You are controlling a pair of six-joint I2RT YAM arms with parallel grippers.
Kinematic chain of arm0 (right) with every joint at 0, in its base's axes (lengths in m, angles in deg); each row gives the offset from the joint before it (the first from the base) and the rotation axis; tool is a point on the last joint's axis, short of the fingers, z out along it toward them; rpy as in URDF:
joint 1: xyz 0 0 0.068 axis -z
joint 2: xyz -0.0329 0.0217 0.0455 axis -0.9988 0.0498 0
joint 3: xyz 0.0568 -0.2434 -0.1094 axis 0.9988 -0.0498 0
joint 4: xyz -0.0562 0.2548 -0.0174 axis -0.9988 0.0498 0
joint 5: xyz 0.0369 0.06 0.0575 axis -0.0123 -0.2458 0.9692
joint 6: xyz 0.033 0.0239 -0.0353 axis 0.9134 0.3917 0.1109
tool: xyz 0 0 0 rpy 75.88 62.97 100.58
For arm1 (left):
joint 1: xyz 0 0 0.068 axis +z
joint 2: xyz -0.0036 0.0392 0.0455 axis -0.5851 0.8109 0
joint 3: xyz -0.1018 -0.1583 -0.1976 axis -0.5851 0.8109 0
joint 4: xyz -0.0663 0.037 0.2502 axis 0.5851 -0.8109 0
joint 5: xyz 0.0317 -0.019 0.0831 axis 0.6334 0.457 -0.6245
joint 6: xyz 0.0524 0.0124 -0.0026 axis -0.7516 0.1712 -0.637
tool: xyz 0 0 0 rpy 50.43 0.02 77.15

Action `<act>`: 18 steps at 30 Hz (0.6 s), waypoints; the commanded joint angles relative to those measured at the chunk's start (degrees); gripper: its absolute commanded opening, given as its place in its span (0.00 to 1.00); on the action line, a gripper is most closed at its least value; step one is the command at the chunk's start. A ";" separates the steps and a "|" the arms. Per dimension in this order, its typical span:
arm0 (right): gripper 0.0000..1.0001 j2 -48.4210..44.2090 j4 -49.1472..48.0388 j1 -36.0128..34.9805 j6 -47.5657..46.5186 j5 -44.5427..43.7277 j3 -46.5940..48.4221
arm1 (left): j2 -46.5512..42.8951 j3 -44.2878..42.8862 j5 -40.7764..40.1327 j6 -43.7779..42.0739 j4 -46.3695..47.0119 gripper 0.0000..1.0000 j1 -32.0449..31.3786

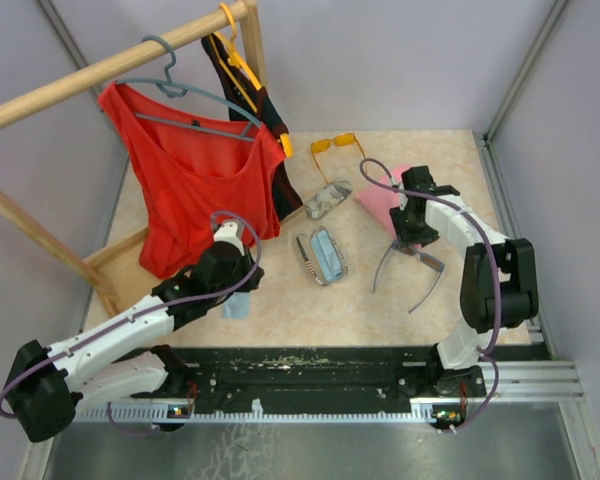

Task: Organize the sunglasses
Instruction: Adjust the sunglasses at the center of the board.

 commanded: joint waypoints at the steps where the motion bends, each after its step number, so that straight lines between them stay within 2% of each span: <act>1: 0.49 -2.23 -1.99 1.22 0.24 4.01 1.41 | 0.20 -0.80 0.76 -1.09 -0.04 0.22 0.29; 4: 0.50 -4.70 -4.09 3.63 5.41 4.21 0.39 | 0.21 -0.80 1.10 -1.10 -0.05 0.22 0.34; 7: 0.46 -8.21 -6.14 7.01 17.70 0.64 -1.39 | 0.07 -0.81 1.27 -1.01 -0.09 0.22 0.29; 9: 0.46 -11.75 -7.67 8.28 24.86 -3.49 -4.34 | -0.04 -0.85 1.39 -1.00 -0.14 0.22 0.37; 11: 0.51 -15.22 -7.72 9.14 31.00 -9.65 -7.25 | -0.18 -0.89 1.34 -0.86 -0.29 0.22 0.30; 13: 0.54 -18.17 -9.72 10.38 33.78 -11.81 -10.91 | -0.51 -0.89 1.44 -0.66 -0.28 0.22 0.36; 15: 0.55 -19.53 -12.06 13.44 35.38 -10.12 -14.05 | -0.79 -0.72 1.61 -0.57 -0.10 0.22 0.32; 18: 0.48 -18.08 -14.46 17.87 35.77 -7.65 -15.66 | -1.22 -0.72 1.67 -0.49 -0.44 0.22 0.29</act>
